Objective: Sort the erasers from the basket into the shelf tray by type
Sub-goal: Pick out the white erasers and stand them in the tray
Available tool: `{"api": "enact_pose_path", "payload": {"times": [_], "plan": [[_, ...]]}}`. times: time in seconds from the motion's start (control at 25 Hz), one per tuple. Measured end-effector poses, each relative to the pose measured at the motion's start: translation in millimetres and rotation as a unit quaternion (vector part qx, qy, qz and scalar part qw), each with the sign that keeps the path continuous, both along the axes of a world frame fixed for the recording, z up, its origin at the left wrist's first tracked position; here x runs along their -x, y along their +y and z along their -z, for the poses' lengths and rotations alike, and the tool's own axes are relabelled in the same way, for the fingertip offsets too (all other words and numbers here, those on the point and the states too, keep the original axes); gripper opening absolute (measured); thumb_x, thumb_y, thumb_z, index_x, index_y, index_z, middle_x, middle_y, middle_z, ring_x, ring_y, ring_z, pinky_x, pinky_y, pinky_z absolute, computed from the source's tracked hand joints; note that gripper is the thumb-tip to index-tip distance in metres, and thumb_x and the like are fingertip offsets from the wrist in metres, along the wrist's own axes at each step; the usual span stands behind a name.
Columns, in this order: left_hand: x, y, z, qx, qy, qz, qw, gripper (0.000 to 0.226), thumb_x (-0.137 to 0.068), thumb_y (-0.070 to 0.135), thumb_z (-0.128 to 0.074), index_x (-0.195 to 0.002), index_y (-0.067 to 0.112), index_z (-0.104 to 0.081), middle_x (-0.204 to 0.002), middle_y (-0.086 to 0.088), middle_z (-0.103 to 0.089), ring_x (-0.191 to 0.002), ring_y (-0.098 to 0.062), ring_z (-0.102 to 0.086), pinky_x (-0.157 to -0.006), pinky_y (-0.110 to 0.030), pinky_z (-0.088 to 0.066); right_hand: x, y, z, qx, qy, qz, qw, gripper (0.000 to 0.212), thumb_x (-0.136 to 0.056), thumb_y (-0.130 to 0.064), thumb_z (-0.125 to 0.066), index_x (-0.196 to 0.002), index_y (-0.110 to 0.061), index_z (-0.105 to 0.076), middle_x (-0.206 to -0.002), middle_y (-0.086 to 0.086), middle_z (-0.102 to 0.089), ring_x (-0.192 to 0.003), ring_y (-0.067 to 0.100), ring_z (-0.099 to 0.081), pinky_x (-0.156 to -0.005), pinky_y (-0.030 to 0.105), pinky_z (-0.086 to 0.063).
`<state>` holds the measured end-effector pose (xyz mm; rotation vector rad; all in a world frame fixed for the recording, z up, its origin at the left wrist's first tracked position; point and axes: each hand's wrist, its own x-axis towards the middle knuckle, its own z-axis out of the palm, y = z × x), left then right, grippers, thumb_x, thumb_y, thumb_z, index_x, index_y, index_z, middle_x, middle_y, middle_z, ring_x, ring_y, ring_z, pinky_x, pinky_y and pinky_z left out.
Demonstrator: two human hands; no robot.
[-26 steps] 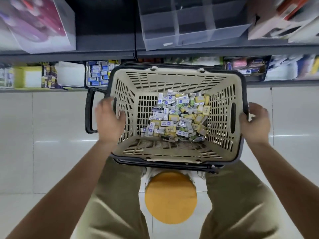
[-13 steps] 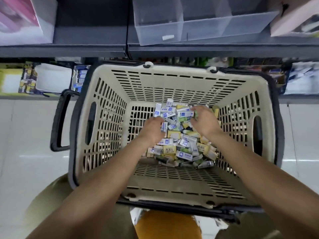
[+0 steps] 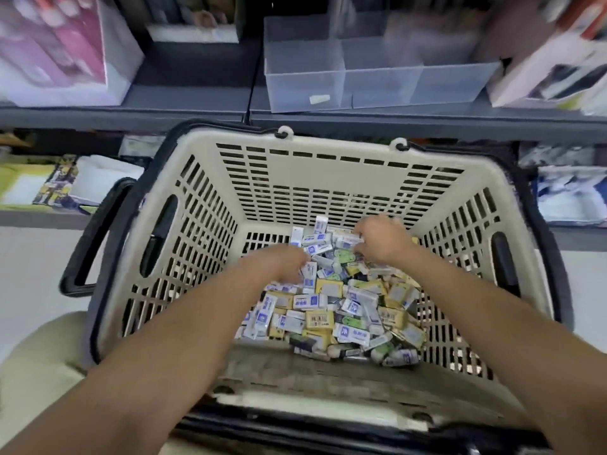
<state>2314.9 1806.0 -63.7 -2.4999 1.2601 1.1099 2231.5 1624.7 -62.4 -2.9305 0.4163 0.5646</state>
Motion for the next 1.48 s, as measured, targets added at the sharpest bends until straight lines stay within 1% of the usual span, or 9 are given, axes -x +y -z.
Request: {"api": "enact_pose_path", "payload": {"times": [0.12,0.24,0.48,0.72,0.88,1.0,1.16,1.28,1.48], "plan": [[-12,-2,-29,0.138,0.094,-0.208,0.964,0.023,-0.095,0.025,-0.051,-0.109,0.008,-0.050,-0.102,-0.007,-0.058,-0.081,-0.017,-0.057,-0.066,-0.030,-0.049,6,9,-28,-0.211,-0.048,0.144,0.966,0.033,-0.092,-0.032,-0.054,-0.116,-0.010,-0.057,-0.112,0.011,-0.063,-0.081,0.018,-0.058,-0.073,0.028,-0.045],[-6,-11,-58,0.317,0.304,-0.421,0.794,0.006,-0.094,0.016,-0.054,-0.100,0.017,-0.052,-0.106,-0.006,-0.062,-0.091,-0.016,-0.063,-0.072,-0.033,-0.057,16,25,-53,-0.351,-0.109,0.201,0.908,0.035,-0.093,-0.027,-0.053,-0.117,-0.003,-0.058,-0.119,0.021,-0.060,-0.092,0.025,-0.059,-0.082,0.034,-0.046],[10,-10,-83,0.408,0.468,-0.448,0.643,0.014,-0.088,0.012,-0.060,-0.102,0.013,-0.059,-0.085,-0.001,-0.072,-0.082,-0.016,-0.065,-0.075,-0.032,-0.053,32,45,-89,-0.454,-0.157,0.203,0.853,0.025,-0.095,-0.023,-0.051,-0.116,-0.018,-0.063,-0.109,0.009,-0.068,-0.075,0.014,-0.053,-0.072,0.027,-0.041],[15,-7,-86,0.419,0.485,-0.486,0.594,0.015,-0.087,0.009,-0.062,-0.102,0.009,-0.061,-0.090,-0.008,-0.071,-0.082,-0.022,-0.069,-0.072,-0.035,-0.058,37,44,-95,-0.523,-0.198,0.241,0.794,0.019,-0.089,-0.012,-0.060,-0.107,-0.006,-0.060,-0.073,0.000,-0.065,-0.052,0.001,-0.059,-0.048,0.015,-0.043],[18,-9,-88,0.416,0.468,-0.474,0.619,0.027,-0.085,-0.001,-0.060,-0.111,0.007,-0.060,-0.096,-0.011,-0.069,-0.083,-0.021,-0.068,-0.067,-0.028,-0.059,36,38,-95,-0.527,-0.198,0.257,0.785,0.017,-0.087,-0.011,-0.062,-0.102,-0.015,-0.057,-0.084,-0.001,-0.064,-0.068,0.008,-0.059,-0.056,0.020,-0.048],[14,-10,-86,0.404,0.472,-0.457,0.636,0.028,-0.083,0.000,-0.063,-0.109,0.010,-0.061,-0.096,-0.008,-0.069,-0.085,-0.020,-0.066,-0.072,-0.029,-0.057,30,33,-97,-0.535,-0.190,0.209,0.796,0.041,-0.085,-0.005,-0.063,-0.117,-0.027,-0.049,-0.086,-0.001,-0.065,-0.071,0.012,-0.061,-0.054,0.020,-0.050],[-3,-13,-88,0.403,0.476,-0.437,0.649,0.023,-0.084,0.002,-0.063,-0.104,0.012,-0.062,-0.089,-0.006,-0.070,-0.080,-0.018,-0.067,-0.071,-0.027,-0.055,14,24,-102,-0.500,-0.217,0.179,0.819,0.041,-0.082,-0.004,-0.066,-0.121,-0.014,-0.054,-0.089,0.003,-0.068,-0.073,0.009,-0.064,-0.069,0.021,-0.052],[-16,-17,-89,0.403,0.461,-0.424,0.668,0.029,-0.085,0.002,-0.062,-0.113,0.009,-0.060,-0.094,-0.007,-0.069,-0.083,-0.018,-0.066,-0.068,-0.026,-0.055,2,20,-103,-0.501,-0.246,0.183,0.810,0.033,-0.082,-0.003,-0.065,-0.115,-0.010,-0.060,-0.080,0.003,-0.069,-0.060,-0.002,-0.063,-0.058,0.008,-0.047],[-32,-17,-88,0.420,0.471,-0.425,0.649,0.022,-0.083,0.005,-0.064,-0.102,0.017,-0.062,-0.087,-0.002,-0.071,-0.078,-0.014,-0.066,-0.067,-0.022,-0.054,-19,14,-101,-0.507,-0.271,0.208,0.791,0.022,-0.080,-0.004,-0.068,-0.100,-0.012,-0.062,-0.062,-0.005,-0.069,-0.053,0.002,-0.063,-0.048,0.015,-0.049]]}}
